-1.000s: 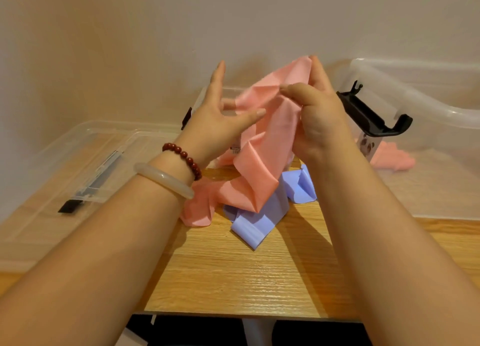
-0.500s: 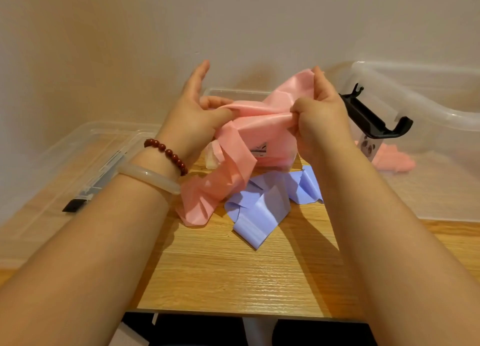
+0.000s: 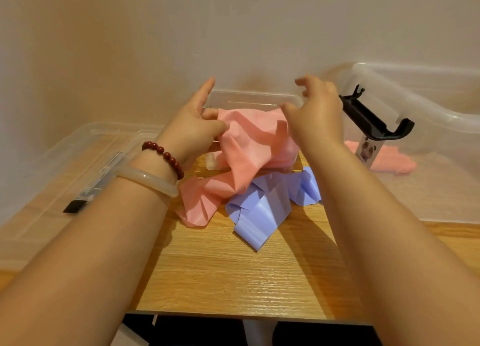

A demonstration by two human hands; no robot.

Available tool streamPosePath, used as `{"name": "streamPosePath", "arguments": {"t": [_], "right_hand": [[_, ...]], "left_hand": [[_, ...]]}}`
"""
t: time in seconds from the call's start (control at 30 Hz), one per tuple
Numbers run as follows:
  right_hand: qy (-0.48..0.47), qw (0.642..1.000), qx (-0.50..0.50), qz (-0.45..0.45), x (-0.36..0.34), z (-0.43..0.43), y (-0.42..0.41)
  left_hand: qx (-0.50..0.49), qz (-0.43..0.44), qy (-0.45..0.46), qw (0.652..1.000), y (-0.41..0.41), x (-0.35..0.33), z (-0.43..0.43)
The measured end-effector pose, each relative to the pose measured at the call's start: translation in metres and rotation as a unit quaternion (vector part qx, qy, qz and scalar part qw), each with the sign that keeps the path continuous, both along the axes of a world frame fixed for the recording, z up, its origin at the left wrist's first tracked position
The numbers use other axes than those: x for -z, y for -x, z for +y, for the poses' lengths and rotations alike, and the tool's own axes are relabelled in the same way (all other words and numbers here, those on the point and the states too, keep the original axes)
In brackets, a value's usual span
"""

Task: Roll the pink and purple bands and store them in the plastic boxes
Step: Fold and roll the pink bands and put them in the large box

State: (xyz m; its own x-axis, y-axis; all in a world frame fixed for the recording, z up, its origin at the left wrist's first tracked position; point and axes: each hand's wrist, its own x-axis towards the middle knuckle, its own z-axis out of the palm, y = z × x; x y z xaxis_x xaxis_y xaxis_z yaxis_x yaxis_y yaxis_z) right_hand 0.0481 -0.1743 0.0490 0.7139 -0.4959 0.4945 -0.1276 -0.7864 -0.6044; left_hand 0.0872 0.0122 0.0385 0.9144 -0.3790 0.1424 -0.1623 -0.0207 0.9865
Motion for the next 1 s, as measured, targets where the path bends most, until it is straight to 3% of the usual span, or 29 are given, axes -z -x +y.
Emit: {"name": "streamPosePath", "arguments": {"t": [0.1, 0.2, 0.27, 0.3, 0.37, 0.4, 0.43, 0.53, 0.6, 0.77, 0.93, 1.0], "right_hand": [[-0.058, 0.995, 0.02, -0.08, 0.021, 0.007, 0.017], [-0.05, 0.998, 0.029, 0.029, 0.037, 0.018, 0.029], [-0.139, 0.988, -0.02, 0.059, 0.045, 0.027, 0.031], [-0.233, 0.97, -0.069, 0.03, 0.047, 0.031, 0.031], [-0.439, 0.882, -0.161, -0.06, 0.049, 0.033, 0.029], [-0.498, 0.842, -0.189, -0.093, 0.049, 0.033, 0.03], [-0.51, 0.829, -0.2, -0.107, 0.047, 0.032, 0.031], [-0.441, 0.868, -0.178, -0.145, 0.045, 0.029, 0.031], [-0.427, 0.871, -0.185, -0.154, 0.037, 0.027, 0.032], [-0.485, 0.825, -0.28, -0.074, 0.014, 0.019, 0.04], [-0.467, 0.839, -0.27, -0.066, 0.025, 0.015, 0.039], [-0.426, 0.863, -0.268, -0.032, 0.032, 0.015, 0.038]], "left_hand": [[0.009, 0.005, 0.049, 0.999, 0.0, 0.008, -0.001], [0.028, 0.031, 0.087, 0.995, 0.002, 0.013, -0.002], [0.046, 0.031, 0.092, 0.994, 0.003, 0.016, -0.001], [0.054, 0.025, 0.09, 0.994, 0.003, 0.018, 0.0], [0.057, -0.001, 0.071, 0.996, 0.002, 0.021, 0.003], [0.052, -0.017, 0.06, 0.997, 0.001, 0.022, 0.005], [0.044, -0.032, 0.051, 0.997, 0.0, 0.023, 0.007], [0.034, -0.06, 0.045, 0.997, -0.001, 0.018, 0.01], [0.036, -0.075, 0.053, 0.995, -0.002, 0.011, 0.011], [0.018, -0.078, 0.073, 0.994, -0.002, 0.005, 0.01], [0.058, -0.043, 0.04, 0.997, 0.002, 0.021, 0.008], [0.05, -0.038, 0.025, 0.998, 0.005, 0.024, 0.007]]}}
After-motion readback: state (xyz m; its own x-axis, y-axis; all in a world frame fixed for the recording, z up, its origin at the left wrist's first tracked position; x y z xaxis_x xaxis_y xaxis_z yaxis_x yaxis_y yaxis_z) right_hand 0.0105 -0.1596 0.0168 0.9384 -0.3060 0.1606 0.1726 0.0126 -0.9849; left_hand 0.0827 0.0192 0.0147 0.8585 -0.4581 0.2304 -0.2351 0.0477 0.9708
